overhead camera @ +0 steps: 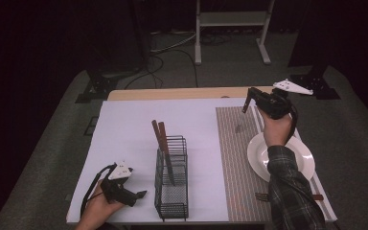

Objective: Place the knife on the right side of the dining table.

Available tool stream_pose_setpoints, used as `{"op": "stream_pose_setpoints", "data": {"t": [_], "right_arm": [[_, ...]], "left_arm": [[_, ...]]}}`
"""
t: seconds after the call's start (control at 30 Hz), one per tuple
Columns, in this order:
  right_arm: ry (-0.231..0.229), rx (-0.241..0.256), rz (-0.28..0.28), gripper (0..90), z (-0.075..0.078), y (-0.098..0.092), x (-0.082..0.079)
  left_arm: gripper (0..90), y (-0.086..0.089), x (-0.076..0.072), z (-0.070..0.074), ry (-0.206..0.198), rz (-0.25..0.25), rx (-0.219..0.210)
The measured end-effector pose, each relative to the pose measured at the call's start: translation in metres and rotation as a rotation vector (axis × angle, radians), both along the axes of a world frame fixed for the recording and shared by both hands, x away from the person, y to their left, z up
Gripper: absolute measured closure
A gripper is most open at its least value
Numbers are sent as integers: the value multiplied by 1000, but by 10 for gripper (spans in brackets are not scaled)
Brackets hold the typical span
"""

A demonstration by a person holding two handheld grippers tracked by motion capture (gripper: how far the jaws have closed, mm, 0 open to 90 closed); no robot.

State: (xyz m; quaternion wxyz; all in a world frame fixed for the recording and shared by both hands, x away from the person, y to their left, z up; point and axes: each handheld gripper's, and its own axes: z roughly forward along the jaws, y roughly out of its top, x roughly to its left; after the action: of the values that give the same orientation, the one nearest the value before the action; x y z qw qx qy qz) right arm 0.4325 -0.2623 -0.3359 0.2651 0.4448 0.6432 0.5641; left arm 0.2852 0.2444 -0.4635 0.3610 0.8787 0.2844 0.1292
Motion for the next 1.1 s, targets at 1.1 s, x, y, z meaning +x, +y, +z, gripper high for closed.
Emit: {"op": "stream_pose_setpoints", "data": {"t": [1.1], "right_arm": [[36, -14, -82, 633, -12, -40, -9]], "left_arm": [[0, 0, 0, 0, 0, 0, 0]]}}
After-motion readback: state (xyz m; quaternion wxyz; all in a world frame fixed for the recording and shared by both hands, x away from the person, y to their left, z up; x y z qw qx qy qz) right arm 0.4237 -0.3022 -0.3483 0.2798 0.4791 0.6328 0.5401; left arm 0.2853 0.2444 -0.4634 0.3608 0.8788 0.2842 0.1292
